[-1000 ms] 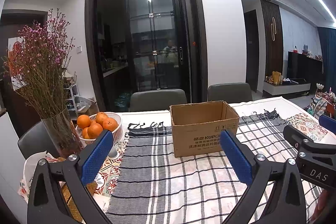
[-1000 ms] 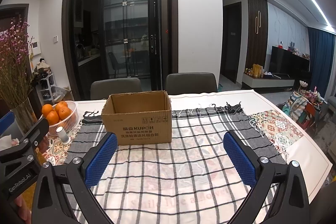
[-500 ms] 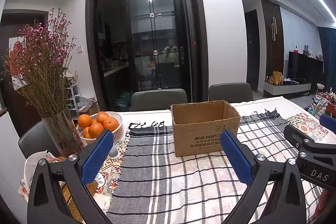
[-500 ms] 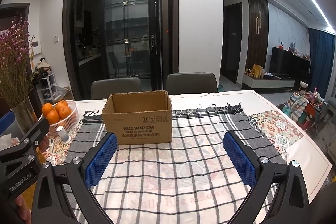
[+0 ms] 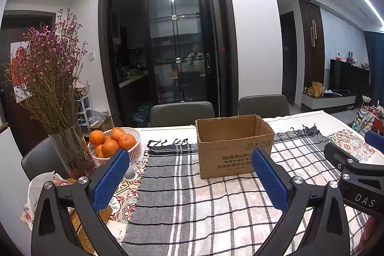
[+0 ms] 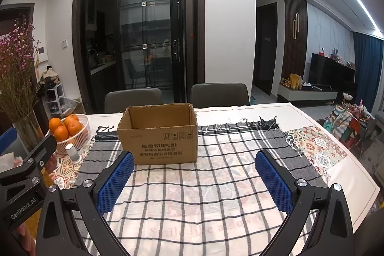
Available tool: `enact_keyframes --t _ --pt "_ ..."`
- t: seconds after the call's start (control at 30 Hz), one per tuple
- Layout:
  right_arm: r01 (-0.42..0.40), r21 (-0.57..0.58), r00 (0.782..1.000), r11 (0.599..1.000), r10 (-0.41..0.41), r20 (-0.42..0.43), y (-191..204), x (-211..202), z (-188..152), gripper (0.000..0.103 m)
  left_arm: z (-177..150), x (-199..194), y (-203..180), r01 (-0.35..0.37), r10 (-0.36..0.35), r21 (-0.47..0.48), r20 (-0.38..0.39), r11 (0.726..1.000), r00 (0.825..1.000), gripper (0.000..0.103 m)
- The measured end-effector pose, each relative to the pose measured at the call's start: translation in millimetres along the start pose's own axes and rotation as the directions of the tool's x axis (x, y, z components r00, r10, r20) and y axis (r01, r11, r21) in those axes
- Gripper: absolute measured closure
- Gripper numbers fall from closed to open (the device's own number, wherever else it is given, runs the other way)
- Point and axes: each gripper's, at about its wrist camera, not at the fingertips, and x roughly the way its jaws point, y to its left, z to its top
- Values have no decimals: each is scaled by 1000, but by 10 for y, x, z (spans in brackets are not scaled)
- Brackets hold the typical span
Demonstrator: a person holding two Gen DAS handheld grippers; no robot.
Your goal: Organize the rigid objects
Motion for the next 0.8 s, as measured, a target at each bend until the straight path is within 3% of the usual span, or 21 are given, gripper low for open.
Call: enact_keyframes --t 0.8 --pt "-1 1 1000 1000 1 0 7 -1 2 1 13 -23 -6 -12 12 -3 5 1000 1000 0"
